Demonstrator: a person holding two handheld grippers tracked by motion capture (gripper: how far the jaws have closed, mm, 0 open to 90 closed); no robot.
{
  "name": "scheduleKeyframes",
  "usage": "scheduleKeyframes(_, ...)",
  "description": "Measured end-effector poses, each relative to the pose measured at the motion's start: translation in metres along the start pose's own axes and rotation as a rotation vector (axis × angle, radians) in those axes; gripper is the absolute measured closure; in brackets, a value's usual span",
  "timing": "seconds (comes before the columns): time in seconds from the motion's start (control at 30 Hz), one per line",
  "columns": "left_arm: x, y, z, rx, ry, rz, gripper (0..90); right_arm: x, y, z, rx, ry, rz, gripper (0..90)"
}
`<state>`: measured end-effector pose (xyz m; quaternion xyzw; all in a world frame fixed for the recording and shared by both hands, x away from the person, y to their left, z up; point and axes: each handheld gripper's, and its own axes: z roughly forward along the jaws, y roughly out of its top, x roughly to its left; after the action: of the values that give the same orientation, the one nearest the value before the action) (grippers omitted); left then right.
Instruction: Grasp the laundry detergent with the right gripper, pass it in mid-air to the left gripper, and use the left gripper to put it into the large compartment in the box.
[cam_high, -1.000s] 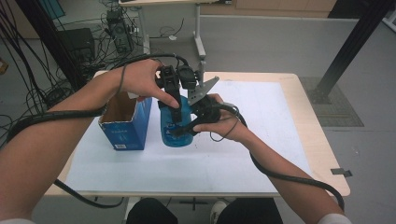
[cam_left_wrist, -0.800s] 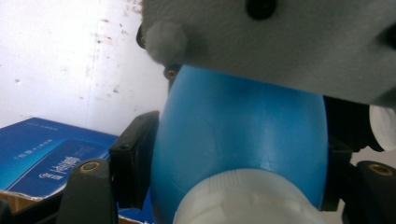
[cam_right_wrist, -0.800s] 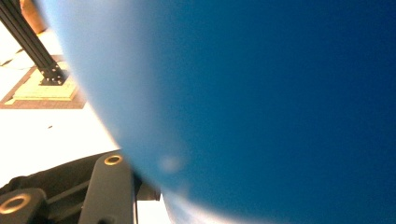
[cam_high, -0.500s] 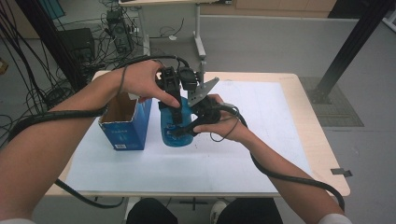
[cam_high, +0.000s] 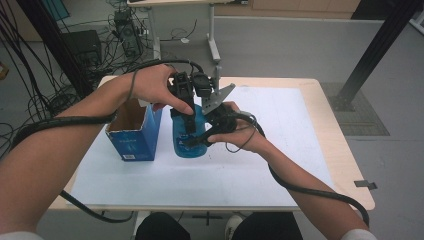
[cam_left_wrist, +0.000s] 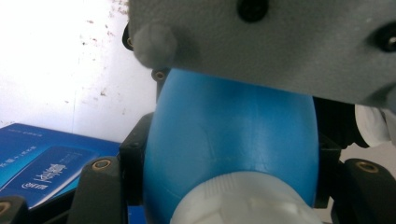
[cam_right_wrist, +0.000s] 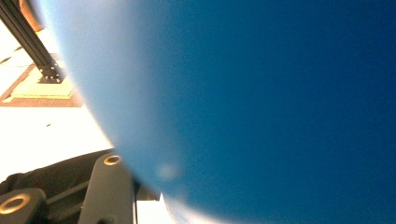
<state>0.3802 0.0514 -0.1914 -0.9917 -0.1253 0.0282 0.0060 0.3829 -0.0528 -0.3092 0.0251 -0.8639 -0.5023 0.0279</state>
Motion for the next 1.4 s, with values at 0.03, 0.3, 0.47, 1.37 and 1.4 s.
scheduleKeyframes(0.03,0.0002,0.0002,0.0003,-0.002,-0.001,-0.001,37.0,-0.0003,-0.0001,-0.0001,0.001,-0.002,-0.002,43.1)
scheduleKeyframes(0.3,0.0010,0.0007,0.0017,-0.004,-0.005,0.003,37.0,-0.0005,-0.0015,-0.0003,0.002,-0.001,0.002,43.0)
scheduleKeyframes(0.47,0.0019,0.0008,0.0026,-0.001,-0.010,0.005,37.2,0.0000,-0.0024,0.0006,-0.003,0.012,0.017,42.9)
scheduleKeyframes(1.37,0.0035,-0.0005,0.0055,-0.002,-0.020,-0.003,37.6,-0.0019,-0.0045,0.0032,0.002,0.018,0.018,42.3)
scheduleKeyframes(1.4,0.0035,-0.0005,0.0055,-0.002,-0.020,-0.003,37.6,-0.0022,-0.0045,0.0031,0.003,0.020,0.018,42.3)
